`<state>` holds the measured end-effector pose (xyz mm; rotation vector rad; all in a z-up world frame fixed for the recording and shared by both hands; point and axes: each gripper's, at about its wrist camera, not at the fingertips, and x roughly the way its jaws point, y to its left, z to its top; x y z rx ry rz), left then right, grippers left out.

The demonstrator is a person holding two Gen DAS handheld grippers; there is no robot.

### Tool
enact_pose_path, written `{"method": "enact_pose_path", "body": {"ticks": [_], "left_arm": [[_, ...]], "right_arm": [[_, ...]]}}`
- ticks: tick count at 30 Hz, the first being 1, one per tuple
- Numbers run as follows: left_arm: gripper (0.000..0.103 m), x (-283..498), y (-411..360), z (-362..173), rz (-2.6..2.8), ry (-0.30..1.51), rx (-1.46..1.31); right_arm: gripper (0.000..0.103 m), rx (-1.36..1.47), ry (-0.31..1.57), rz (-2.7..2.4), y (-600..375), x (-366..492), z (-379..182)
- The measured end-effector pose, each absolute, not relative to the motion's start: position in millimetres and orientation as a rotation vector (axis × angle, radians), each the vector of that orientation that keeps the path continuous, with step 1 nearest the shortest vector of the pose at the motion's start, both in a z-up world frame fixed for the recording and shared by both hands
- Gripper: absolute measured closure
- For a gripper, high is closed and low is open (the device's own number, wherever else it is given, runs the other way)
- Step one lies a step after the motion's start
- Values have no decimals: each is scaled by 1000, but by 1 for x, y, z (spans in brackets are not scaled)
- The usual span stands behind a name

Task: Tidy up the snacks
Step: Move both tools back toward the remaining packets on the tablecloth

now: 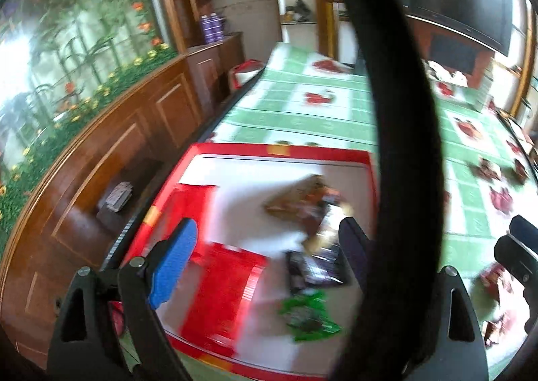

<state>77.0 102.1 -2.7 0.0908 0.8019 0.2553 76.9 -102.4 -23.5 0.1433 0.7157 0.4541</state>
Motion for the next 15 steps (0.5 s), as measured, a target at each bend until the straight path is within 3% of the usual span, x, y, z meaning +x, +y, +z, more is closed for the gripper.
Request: {"method": "enact_pose_path", "body": {"ticks": [4,8,15], "left_arm": [[16,71,68,-6,181,812,108],[16,65,37,-10,115,820,122],[16,54,-17,-22,-9,863,170]], "right_arm": [[39,172,714,379,-141,60,-29],[25,217,689,280,-182,42,-34],[22,275,703,165,-233,22,-44]]}}
